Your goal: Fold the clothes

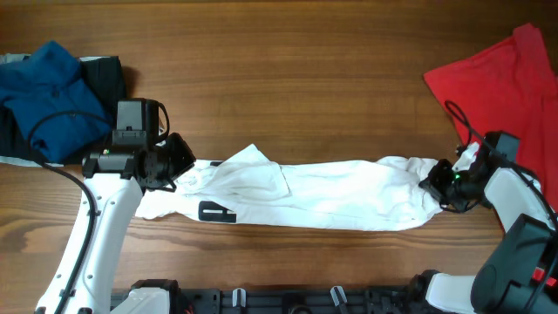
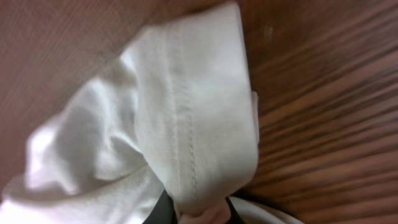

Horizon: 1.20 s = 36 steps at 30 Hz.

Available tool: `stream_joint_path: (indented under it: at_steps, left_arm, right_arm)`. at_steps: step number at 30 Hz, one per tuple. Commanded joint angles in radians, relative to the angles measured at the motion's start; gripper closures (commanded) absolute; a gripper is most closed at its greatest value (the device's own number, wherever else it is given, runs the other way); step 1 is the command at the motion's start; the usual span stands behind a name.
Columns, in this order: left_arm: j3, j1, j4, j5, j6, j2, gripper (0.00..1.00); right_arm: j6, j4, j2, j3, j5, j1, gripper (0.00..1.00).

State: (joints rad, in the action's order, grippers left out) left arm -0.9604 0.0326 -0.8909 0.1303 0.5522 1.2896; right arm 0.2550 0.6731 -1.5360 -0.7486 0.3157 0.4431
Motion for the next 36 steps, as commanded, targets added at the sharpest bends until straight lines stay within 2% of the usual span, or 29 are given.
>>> stream_joint_path:
  at_steps: [1, 5, 9, 12, 19, 23, 26, 27, 28, 32, 36]
  left_arm:
    - [-0.001, 0.005, -0.001, 0.014, 0.002, 0.005, 0.71]
    - [-0.001, 0.005, 0.000, 0.011, 0.002, 0.005, 0.70]
    - [-0.001, 0.005, -0.001, 0.007, 0.002, 0.005, 0.70]
    - [-0.001, 0.005, -0.002, 0.007, 0.002, 0.005, 0.70]
    - [-0.001, 0.005, -0.019, 0.007, 0.002, 0.005, 0.68]
    - [-0.001, 0.005, -0.036, 0.007, 0.002, 0.005, 0.66]
    - [-0.001, 0.005, -0.045, 0.007, 0.002, 0.005, 0.66]
    - [-0.001, 0.005, -0.046, 0.007, 0.002, 0.005, 0.66]
    - [-0.001, 0.005, -0.046, 0.007, 0.002, 0.005, 0.66]
    - [-0.001, 0.005, -0.045, 0.007, 0.002, 0.005, 0.66]
    - [-0.001, 0.005, -0.045, 0.007, 0.002, 0.005, 0.66]
  right_arm:
    - [0.062, 0.110, 0.000, -0.217, -0.128, -0.006, 0.96]
    - [0.059, 0.327, 0.001, -0.444, -0.202, -0.015, 0.96]
    - [0.059, 0.416, 0.011, -0.476, -0.231, -0.079, 0.96]
    - [0.081, 0.459, 0.010, -0.476, -0.233, -0.216, 0.95]
    - [0.258, 0.385, -0.037, -0.458, -0.249, -0.591, 0.96]
    - [0.328, 0.314, -0.116, -0.438, -0.249, -0.718, 0.96]
    - [0.332, 0.267, -0.172, -0.438, -0.248, -0.775, 0.84]
    - [0.332, 0.263, -0.185, -0.438, -0.248, -0.792, 0.73]
    - [0.331, 0.260, -0.194, -0.438, -0.243, -0.807, 0.68]
    - [0.312, 0.251, -0.198, -0.438, -0.223, -0.827, 0.62]
    - [0.217, 0.252, -0.198, -0.438, -0.176, -0.827, 0.62]
